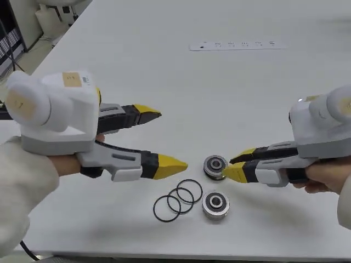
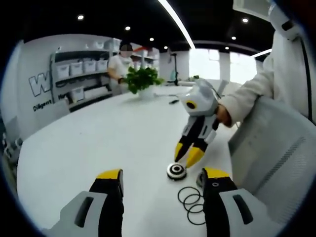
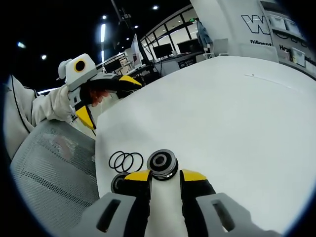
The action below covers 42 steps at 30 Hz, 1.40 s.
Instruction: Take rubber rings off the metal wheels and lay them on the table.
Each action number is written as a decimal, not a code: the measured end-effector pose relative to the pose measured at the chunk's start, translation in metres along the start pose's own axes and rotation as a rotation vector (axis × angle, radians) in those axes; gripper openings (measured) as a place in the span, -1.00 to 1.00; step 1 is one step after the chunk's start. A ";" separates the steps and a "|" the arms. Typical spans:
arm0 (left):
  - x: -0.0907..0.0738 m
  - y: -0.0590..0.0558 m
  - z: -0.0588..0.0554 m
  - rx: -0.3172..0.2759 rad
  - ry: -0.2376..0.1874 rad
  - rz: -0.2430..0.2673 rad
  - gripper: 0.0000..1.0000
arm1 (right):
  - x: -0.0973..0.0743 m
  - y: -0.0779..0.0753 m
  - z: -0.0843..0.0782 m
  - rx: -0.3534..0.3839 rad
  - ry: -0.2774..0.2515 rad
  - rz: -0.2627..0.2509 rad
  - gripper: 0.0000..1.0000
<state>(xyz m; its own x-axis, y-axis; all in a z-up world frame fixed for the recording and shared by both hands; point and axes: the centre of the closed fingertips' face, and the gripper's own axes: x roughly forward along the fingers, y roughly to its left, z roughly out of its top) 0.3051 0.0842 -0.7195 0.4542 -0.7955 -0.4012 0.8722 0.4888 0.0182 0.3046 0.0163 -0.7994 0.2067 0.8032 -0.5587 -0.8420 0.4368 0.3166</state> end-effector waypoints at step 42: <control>0.083 -0.032 -0.043 0.108 0.193 -0.153 -0.58 | 0.006 -0.002 -0.007 -0.109 0.042 -0.008 -0.66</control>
<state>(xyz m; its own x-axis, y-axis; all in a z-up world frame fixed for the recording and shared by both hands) 0.3066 0.0181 -0.7930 0.2816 -0.7688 -0.5742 0.9471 0.3188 0.0377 0.3040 0.0173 -0.8081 0.1948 0.7811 -0.5933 -0.8901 0.3949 0.2277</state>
